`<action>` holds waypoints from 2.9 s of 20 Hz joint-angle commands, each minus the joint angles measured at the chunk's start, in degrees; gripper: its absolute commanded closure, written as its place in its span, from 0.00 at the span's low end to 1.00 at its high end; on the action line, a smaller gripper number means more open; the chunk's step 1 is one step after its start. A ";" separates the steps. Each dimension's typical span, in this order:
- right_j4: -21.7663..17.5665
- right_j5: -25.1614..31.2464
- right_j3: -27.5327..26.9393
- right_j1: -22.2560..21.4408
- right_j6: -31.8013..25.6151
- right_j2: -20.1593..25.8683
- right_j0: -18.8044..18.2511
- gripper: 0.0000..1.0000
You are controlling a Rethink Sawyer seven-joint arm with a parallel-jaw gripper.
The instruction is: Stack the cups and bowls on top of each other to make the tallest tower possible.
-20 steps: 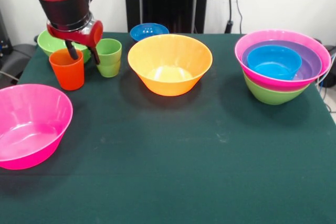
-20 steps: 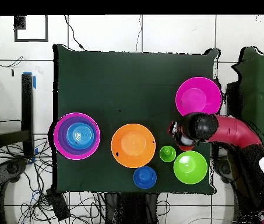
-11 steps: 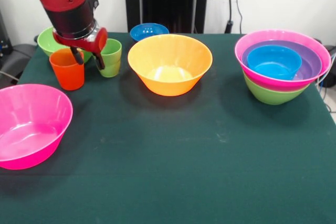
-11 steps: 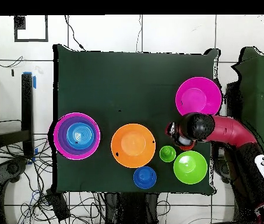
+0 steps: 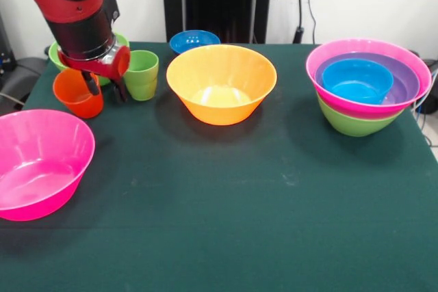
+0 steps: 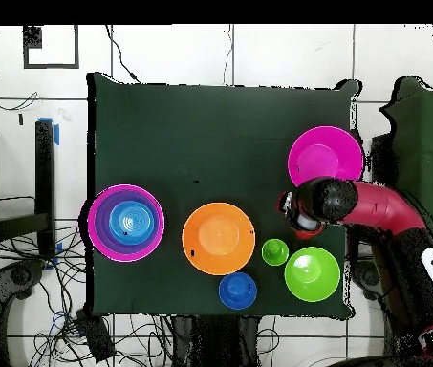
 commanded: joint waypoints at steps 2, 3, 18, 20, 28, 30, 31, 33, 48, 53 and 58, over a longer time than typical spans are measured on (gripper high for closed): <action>-5.76 -4.04 -0.83 2.91 -12.37 0.95 -0.69 0.00; -5.64 -3.51 -0.42 1.94 -12.44 0.94 -0.73 0.00; -4.28 5.93 -1.12 -5.06 -19.11 2.47 -4.18 0.00; -4.14 6.92 -1.02 -6.01 -19.60 2.63 -4.47 0.00; -4.27 5.97 0.64 -5.91 -18.13 2.65 -5.25 0.00; -4.19 5.21 1.61 -5.94 -16.97 2.41 -5.36 0.00; -4.18 5.07 1.85 -6.02 -16.69 2.36 -5.38 0.00; -3.90 3.65 3.57 -6.79 -14.37 1.74 -5.40 0.00; -2.54 -2.65 8.44 -5.05 -3.90 0.00 -4.17 0.00; -2.32 -4.13 9.18 -4.40 -2.65 -0.17 -4.07 0.00; -2.14 -5.87 8.03 -2.06 -2.24 -0.25 -4.15 0.00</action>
